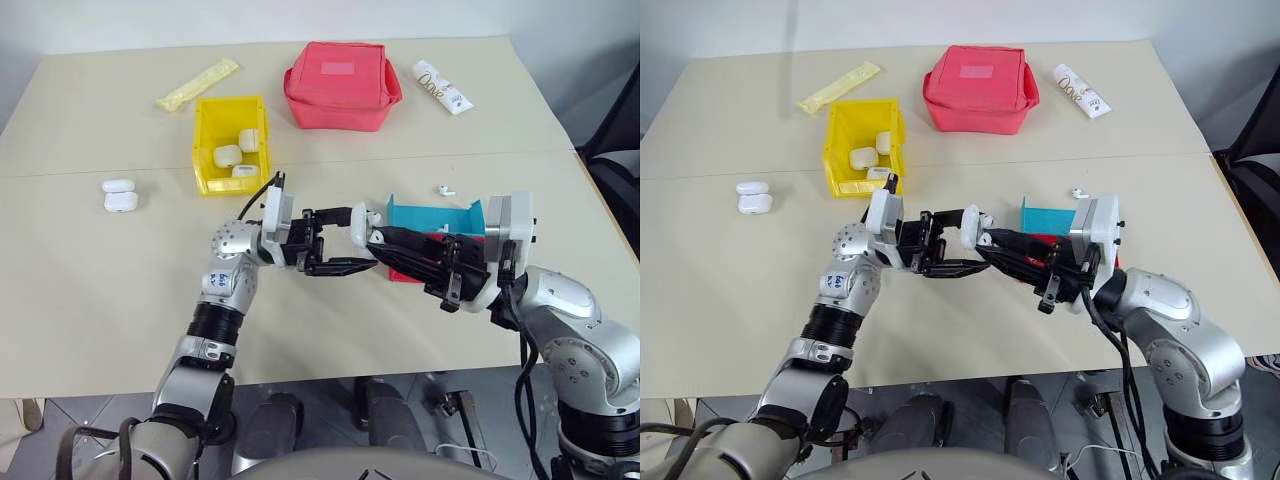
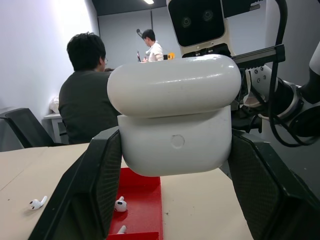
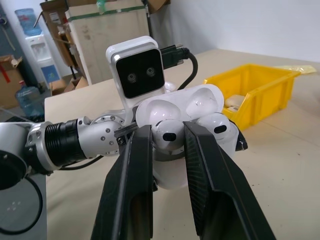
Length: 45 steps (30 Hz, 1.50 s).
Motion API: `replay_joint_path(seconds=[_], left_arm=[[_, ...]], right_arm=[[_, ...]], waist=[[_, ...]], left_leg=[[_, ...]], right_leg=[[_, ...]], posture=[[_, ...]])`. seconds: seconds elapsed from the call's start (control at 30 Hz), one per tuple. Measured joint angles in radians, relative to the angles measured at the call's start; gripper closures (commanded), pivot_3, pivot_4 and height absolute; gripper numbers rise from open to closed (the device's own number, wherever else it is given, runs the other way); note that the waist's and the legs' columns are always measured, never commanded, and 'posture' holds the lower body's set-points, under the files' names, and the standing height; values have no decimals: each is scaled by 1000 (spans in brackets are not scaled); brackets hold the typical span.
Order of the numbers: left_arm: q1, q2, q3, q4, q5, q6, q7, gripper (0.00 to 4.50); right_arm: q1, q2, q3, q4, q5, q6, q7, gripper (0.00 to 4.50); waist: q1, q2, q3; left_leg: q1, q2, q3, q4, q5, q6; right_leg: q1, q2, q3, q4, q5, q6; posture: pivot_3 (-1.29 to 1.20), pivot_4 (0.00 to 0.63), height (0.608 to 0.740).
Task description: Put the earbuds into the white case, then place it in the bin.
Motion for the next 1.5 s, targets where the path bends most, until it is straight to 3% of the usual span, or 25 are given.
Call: replay_joint_path(seconds=[0.4,0.53,0.87,1.2,1.3,1.4,1.5], left_arm=[[0,-3,0,13,12,-25,-5,1683],[0,1,11,21,13,-42,-3,1683],[-7,-1,42,37,5,-72,-2,1683],[-49,9,43,142,34,-120,1,1683],[-66,15,33,165,89,-133,42,1683],[-107,21,6,187,155,-150,89,1683],[-133,30,-21,188,208,-157,122,1683]], right_arm=[[-67,-76,24,49,0,-5,58,3977],[-71,-91,26,57,-6,-4,65,2668],[-67,-99,25,66,-20,24,47,2668],[24,-230,-98,60,-45,41,43,2668],[35,-265,-153,47,-61,74,-14,3290],[-7,-298,-170,21,-58,129,-68,4323],[-116,-311,-166,-15,-30,192,-128,4451]], waist=[[1,0,0],[1,0,0],[13,0,0],[26,0,0],[26,-1,0],[27,-1,0],[25,-1,0]], left_leg=[[0,0,0,0,0,0],[0,0,0,0,0,0],[-1,0,0,1,0,0],[-1,0,1,1,0,1],[-1,0,1,1,0,1],[-1,0,1,1,0,1],[-1,1,1,0,0,1]], right_leg=[[0,0,0,-1,0,0],[0,0,0,-1,0,0],[0,0,0,-1,0,1],[1,0,0,-3,1,1],[1,0,0,-3,2,1],[1,0,0,-4,2,2],[1,0,0,-4,2,2]], posture=[[0,150,740],[0,150,740],[0,150,740],[0,150,740],[0,150,740],[0,150,740],[0,150,740]])
